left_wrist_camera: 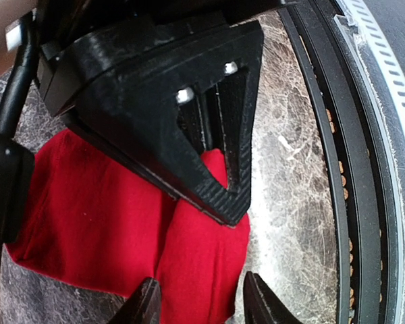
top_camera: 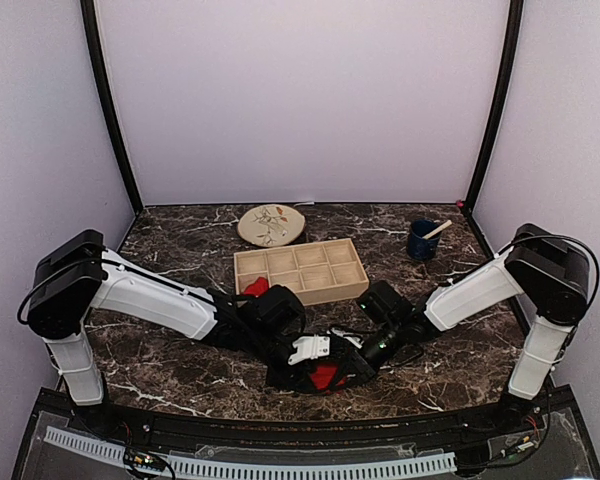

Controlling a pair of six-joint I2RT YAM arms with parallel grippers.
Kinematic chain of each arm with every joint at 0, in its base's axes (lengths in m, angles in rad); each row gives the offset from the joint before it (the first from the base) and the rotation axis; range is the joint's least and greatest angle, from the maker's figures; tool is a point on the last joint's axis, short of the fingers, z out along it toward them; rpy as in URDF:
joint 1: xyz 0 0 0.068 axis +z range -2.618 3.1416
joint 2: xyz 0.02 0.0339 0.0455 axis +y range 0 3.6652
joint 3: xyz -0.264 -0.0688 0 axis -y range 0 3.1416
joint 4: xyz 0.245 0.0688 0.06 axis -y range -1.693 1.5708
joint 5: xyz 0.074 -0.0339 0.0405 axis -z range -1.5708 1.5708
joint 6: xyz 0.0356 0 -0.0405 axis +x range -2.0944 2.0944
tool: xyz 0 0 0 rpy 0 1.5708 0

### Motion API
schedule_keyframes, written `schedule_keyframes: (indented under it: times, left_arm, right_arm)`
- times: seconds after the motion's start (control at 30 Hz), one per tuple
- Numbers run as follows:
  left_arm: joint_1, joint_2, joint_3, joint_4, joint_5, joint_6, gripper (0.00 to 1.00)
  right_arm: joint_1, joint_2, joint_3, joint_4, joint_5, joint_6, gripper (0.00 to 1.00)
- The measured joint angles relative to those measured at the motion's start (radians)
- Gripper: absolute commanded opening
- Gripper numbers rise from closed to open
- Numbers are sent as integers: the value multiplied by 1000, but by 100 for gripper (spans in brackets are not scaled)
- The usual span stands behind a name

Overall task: Roll the socks
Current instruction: Roll the sock at the center of the board.

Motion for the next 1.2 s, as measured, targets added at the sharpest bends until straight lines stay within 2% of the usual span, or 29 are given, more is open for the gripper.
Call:
schedule_keyframes:
  times: [0.13, 0.37, 0.57, 0.67, 0.77, 0.9, 1.2]
  left_arm:
    - [-5, 4, 0, 0, -5, 7, 41]
    - [-6, 19, 3, 0, -8, 20, 26]
    - [-8, 33, 19, -3, -9, 24, 7]
    - [-8, 33, 24, -10, -7, 27, 1]
    - [-8, 35, 33, -23, -5, 29, 0]
    - [-8, 40, 45, -41, 1, 29, 0]
    - [-7, 73, 93, -79, 40, 24, 0]
  right_arm:
    - [0, 1, 0, -3, -4, 0, 0]
    - [0, 1, 0, -10, -9, -1, 0]
    - [-1, 2, 4, -20, -11, -1, 0]
    - [-3, 3, 5, -23, -12, -1, 1]
    - [-6, 3, 5, -25, -11, 0, 12]
    - [-17, 3, 0, -15, -11, 14, 20]
    - [-57, -48, -76, 72, -7, 86, 27]
